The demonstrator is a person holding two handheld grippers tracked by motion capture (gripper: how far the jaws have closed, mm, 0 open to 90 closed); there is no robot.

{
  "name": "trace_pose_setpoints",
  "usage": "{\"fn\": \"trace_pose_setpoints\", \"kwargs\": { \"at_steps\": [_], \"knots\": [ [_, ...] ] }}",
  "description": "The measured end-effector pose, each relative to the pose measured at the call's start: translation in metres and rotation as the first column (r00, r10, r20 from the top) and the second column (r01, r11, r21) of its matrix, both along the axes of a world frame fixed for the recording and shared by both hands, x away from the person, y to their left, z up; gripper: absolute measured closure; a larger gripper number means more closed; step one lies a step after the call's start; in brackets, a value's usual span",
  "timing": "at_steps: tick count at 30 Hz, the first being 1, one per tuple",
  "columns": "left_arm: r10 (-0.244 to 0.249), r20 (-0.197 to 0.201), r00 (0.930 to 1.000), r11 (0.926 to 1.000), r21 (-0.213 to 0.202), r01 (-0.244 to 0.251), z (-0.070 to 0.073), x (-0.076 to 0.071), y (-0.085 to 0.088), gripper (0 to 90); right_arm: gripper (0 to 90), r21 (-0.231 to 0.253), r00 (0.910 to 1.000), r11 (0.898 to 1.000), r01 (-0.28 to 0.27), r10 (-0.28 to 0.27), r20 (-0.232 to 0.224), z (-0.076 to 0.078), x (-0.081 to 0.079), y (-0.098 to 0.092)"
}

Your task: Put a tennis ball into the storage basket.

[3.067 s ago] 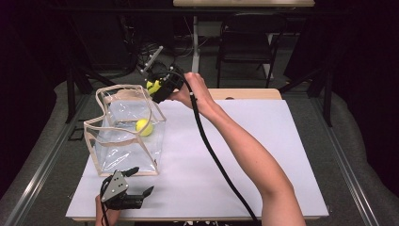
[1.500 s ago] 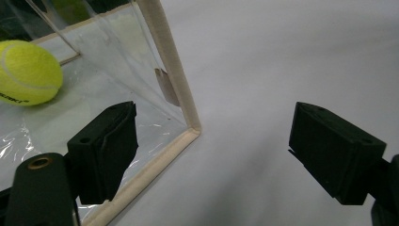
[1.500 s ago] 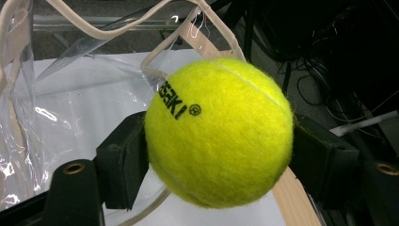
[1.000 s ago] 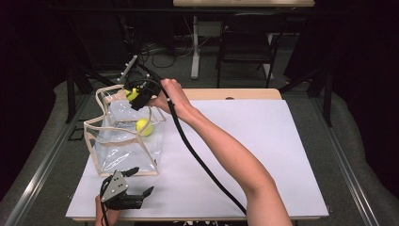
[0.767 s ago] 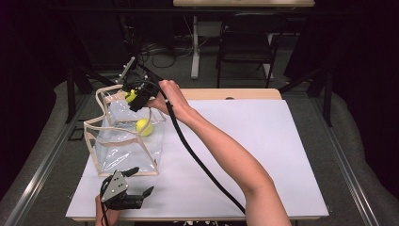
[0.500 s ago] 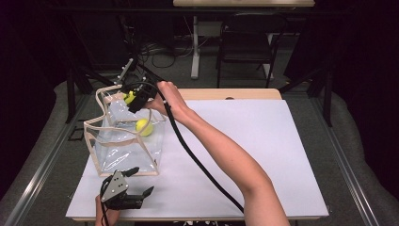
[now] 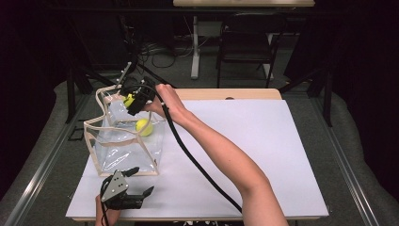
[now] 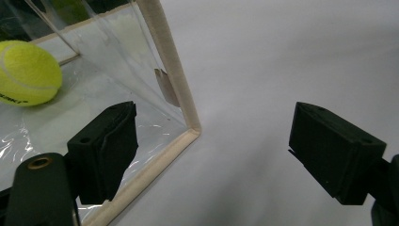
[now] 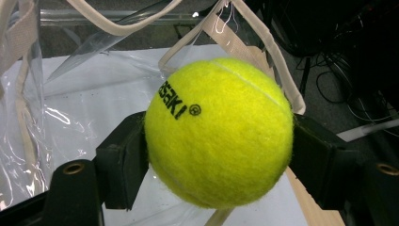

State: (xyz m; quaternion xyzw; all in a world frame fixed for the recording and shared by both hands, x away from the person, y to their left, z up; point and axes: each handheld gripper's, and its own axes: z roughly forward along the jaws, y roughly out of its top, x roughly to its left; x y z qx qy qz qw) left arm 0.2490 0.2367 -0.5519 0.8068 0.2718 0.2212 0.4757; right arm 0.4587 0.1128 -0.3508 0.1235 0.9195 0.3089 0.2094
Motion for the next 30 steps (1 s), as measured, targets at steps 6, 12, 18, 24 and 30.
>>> {"fn": "trace_pose_setpoints", "kwargs": {
  "at_steps": [6, 12, 18, 24, 30],
  "knots": [
    [-0.001, 0.002, 1.0, 1.0, 0.002, 0.001, 0.0, 0.0, 0.0, 15.9, 26.2, -0.013, 0.9999, 1.0, 0.003, -0.003, -0.01, -0.004, 0.001, 0.003],
    [-0.001, 0.002, 1.0, 1.0, 0.0, 0.001, 0.0, 0.0, 0.0, 15.9, 26.2, -0.022, 0.9999, 1.0, 0.004, -0.004, -0.016, -0.007, 0.003, 0.005],
    [-0.001, 0.002, 1.0, 1.0, 0.001, 0.001, 0.0, 0.0, 0.0, 15.9, 26.0, -0.036, 0.9997, 0.999, 0.001, -0.002, -0.025, -0.012, 0.004, 0.008],
    [-0.001, 0.003, 1.0, 1.0, -0.003, 0.001, 0.0, 0.0, 0.0, 15.9, 18.8, -0.056, 0.9985, 0.998, 0.018, -0.02, -0.05, -0.018, 0.007, 0.012],
    [0.0, 0.004, 1.0, 1.0, -0.003, 0.0, 0.001, -0.001, 0.0, 15.9, 3.5, 0.013, 0.9968, 1.0, 0.017, -0.016, -0.078, -0.01, 0.006, 0.003]
  ]
}}
